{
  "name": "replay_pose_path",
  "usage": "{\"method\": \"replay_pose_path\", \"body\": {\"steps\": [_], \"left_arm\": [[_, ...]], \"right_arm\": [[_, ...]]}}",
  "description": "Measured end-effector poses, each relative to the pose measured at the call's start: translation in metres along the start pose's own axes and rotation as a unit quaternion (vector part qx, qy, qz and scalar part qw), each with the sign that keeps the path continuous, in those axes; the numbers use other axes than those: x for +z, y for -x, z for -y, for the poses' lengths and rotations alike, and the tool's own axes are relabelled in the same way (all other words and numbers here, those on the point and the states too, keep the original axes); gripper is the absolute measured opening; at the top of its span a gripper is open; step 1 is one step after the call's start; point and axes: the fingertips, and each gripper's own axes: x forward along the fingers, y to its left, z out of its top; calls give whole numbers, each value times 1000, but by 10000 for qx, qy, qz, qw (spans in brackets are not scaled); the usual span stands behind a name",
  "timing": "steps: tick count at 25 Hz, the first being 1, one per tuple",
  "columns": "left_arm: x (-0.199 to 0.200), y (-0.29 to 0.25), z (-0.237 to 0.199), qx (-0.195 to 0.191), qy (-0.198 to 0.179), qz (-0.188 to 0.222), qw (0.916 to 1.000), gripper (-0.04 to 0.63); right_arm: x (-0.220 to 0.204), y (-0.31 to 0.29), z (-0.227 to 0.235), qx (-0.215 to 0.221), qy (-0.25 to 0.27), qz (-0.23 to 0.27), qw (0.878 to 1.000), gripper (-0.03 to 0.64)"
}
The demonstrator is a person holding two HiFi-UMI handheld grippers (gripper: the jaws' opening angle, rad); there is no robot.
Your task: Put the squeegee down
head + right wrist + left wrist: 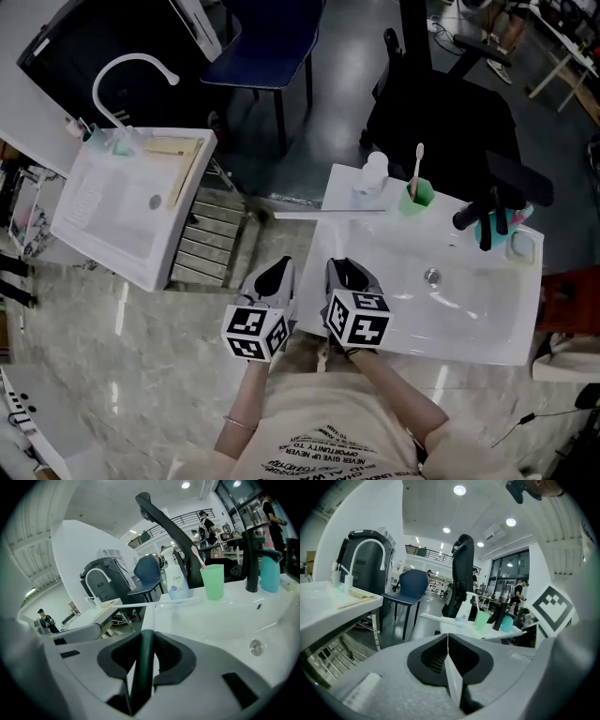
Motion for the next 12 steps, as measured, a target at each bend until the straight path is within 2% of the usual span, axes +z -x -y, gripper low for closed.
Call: {"method": "replay_pose_path", "body": {"steps": [5,12], "left_arm": [[-9,-14,-4,-359,-71,-265,9990,23],[-21,-22,-7,-640,-83,-504,9966,23]], "right_arm": [[-9,-10,-1,-268,-74,-80,9996,97],[-17,-15,-3,-518,56,-209,9984,97]]}}
